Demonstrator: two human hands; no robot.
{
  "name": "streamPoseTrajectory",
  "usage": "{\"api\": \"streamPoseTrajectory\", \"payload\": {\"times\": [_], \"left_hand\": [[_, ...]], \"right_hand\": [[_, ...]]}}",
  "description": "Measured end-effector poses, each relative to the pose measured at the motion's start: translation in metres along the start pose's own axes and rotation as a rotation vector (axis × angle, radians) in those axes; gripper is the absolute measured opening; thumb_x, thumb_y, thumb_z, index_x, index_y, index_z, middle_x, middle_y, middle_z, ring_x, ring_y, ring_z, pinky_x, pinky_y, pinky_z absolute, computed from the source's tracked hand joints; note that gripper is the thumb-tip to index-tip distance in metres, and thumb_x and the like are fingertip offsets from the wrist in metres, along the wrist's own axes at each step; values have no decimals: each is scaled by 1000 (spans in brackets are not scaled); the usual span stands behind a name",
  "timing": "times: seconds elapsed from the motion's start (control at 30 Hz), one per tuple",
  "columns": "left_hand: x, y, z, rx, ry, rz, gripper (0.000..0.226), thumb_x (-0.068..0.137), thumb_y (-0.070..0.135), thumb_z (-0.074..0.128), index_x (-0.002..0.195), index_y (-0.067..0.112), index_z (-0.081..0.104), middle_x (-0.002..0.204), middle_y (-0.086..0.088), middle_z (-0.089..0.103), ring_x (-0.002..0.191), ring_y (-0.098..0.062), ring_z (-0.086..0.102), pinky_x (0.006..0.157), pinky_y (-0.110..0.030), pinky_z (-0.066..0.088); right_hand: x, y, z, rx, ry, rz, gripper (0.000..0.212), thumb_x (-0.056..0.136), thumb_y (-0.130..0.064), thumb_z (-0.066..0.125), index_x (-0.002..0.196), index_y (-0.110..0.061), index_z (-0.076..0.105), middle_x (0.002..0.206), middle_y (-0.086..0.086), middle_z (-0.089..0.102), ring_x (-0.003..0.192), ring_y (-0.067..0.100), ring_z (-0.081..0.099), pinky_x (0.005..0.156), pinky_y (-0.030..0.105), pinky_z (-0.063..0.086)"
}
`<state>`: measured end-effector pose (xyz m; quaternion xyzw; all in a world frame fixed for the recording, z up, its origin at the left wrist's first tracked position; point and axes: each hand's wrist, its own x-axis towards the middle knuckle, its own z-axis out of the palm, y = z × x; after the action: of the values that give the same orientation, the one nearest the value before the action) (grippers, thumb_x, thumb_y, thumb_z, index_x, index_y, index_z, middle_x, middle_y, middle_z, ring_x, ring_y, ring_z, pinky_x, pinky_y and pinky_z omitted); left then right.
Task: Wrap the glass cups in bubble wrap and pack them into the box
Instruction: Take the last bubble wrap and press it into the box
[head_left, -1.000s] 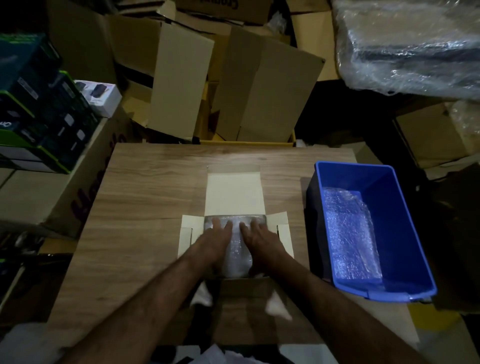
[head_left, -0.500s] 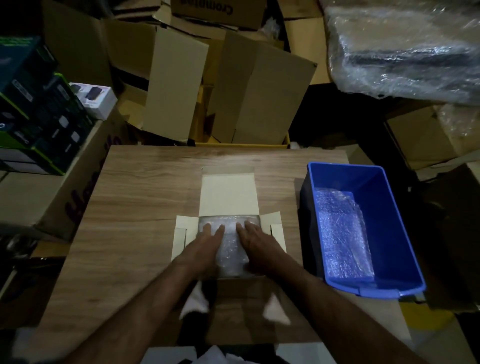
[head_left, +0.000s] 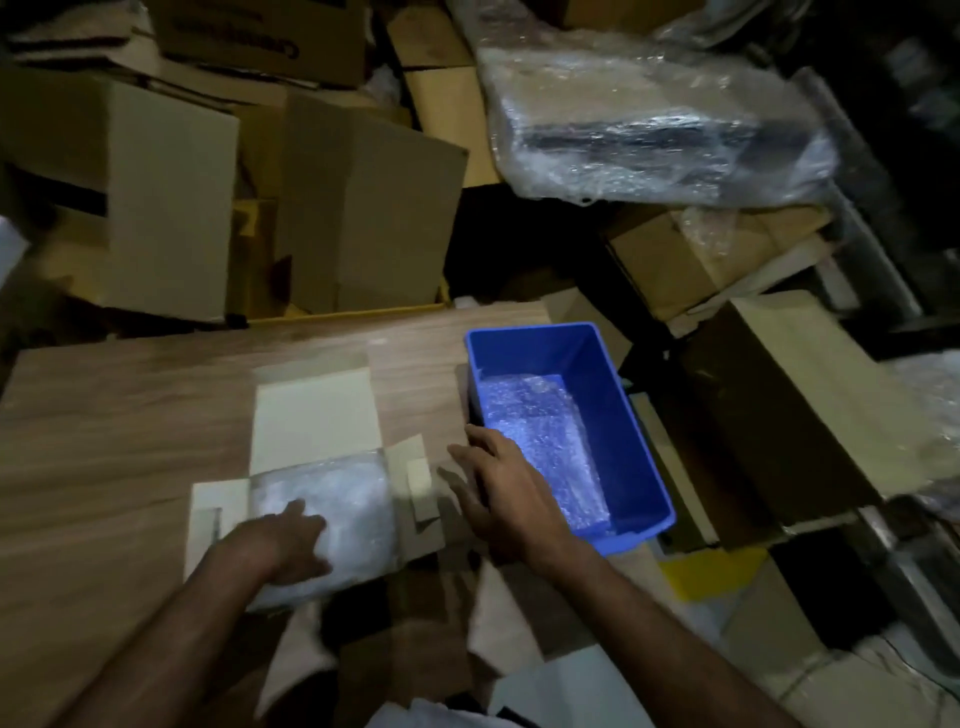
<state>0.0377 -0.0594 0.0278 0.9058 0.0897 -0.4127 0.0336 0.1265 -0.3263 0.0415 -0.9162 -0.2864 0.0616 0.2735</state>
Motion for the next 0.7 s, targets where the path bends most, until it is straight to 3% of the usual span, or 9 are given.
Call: {"api": "streamPoseTrajectory", "payload": {"times": [0.1, 0.2, 0.27, 0.33, 0.4, 0.57, 0.63, 0.7], "left_hand": [[-5, 24, -7, 78, 243, -34, 63, 95, 57, 52, 148, 24, 39, 154, -10, 37, 133, -26, 48, 103, -35, 44], [2, 63, -22, -36, 592, 142, 56, 85, 47, 64, 133, 18, 56, 131, -14, 57, 111, -34, 61, 86, -40, 55], [19, 97, -30, -112, 696, 292, 59, 84, 42, 67, 134, 15, 57, 136, -20, 56, 124, -42, 54, 94, -48, 54], [33, 136, -38, -138, 723, 411, 65, 89, 52, 53, 142, 14, 51, 149, -22, 46, 140, -41, 39, 109, -50, 44], [43, 170, -47, -213, 746, 480, 72, 88, 57, 51, 142, 11, 55, 155, -27, 39, 141, -41, 41, 111, -50, 41], [69, 207, -48, 6, 746, 406, 66, 86, 56, 59, 137, 13, 62, 157, -26, 36, 142, -45, 40, 111, -59, 36], [74, 209, -46, 20, 702, 345, 64, 88, 54, 56, 138, 15, 61, 159, -24, 34, 145, -44, 37, 112, -60, 34], [76, 211, -45, 7, 715, 323, 60, 90, 48, 52, 140, 16, 59, 160, -23, 32, 148, -42, 32, 115, -59, 29]], "right_hand": [[-10, 39, -23, 3, 58, 57, 48, 93, -38, 57, 138, -23, 58, 152, 6, 44, 134, 25, 50, 100, 40, 52], [-18, 80, -40, -106, 9, 144, 58, 95, -39, 61, 149, -22, 46, 160, 10, 33, 142, 29, 42, 104, 41, 46], [-19, 103, -47, -196, -101, 180, 70, 94, -39, 64, 155, -24, 35, 166, 12, 20, 148, 31, 31, 108, 41, 43], [-18, 121, -48, -272, -199, 165, 78, 91, -39, 67, 158, -24, 29, 167, 17, 11, 149, 34, 28, 110, 41, 41], [-14, 136, -44, -325, -278, 130, 86, 86, -39, 70, 158, -21, 27, 167, 21, 7, 150, 36, 25, 112, 40, 38], [-4, 168, -22, -486, -482, 59, 107, 75, -42, 82, 159, -17, 21, 165, 27, 4, 150, 39, 19, 118, 42, 33], [3, 179, -9, -491, -524, 27, 95, 82, -33, 77, 158, -13, 23, 163, 33, 6, 149, 44, 21, 118, 47, 33], [11, 184, 2, -462, -544, 13, 67, 99, -22, 56, 158, -13, 26, 162, 34, 9, 148, 46, 23, 116, 51, 34]]}}
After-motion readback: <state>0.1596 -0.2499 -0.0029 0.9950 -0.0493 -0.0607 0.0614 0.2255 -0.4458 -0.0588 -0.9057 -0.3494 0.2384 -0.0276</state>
